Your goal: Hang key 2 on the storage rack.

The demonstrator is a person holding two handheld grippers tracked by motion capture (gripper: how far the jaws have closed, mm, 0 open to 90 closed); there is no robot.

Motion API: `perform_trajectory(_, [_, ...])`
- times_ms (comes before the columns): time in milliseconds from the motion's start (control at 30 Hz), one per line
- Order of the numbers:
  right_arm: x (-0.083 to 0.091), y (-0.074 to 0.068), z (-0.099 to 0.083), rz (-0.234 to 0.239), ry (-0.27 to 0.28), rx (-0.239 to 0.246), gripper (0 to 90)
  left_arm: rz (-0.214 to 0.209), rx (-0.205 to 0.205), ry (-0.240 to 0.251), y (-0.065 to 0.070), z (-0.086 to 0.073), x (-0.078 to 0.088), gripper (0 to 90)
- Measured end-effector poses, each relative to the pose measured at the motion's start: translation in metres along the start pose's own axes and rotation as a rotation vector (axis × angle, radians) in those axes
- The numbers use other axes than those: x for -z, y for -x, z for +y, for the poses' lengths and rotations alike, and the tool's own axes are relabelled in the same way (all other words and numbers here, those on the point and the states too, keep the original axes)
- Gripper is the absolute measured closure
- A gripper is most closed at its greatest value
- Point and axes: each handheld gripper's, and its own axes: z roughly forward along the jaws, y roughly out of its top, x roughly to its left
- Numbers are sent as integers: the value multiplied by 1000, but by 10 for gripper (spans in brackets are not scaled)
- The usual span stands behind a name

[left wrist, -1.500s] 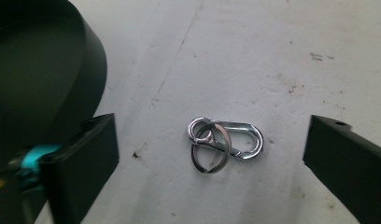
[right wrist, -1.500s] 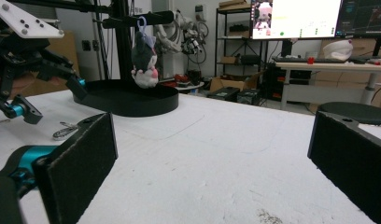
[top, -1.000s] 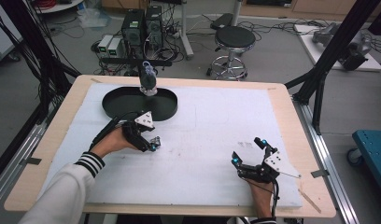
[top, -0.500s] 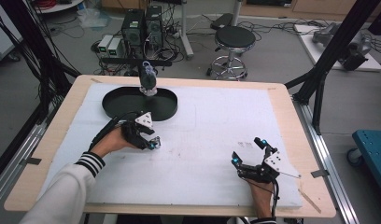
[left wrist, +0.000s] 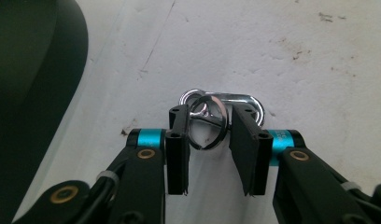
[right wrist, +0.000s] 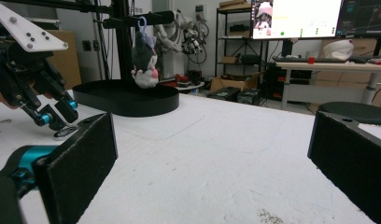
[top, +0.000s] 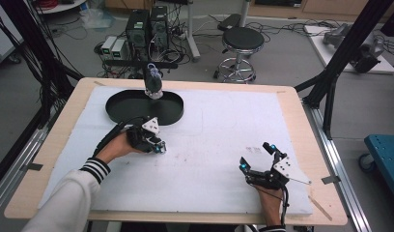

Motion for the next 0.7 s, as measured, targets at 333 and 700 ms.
perform_trajectory(333, [0, 0, 0, 1, -1, 1, 7, 23, 8, 12, 0, 0, 1, 771])
perform_trajectory(700, [0, 0, 0, 1, 0, 0, 7, 50, 33, 26, -2, 0, 0, 814])
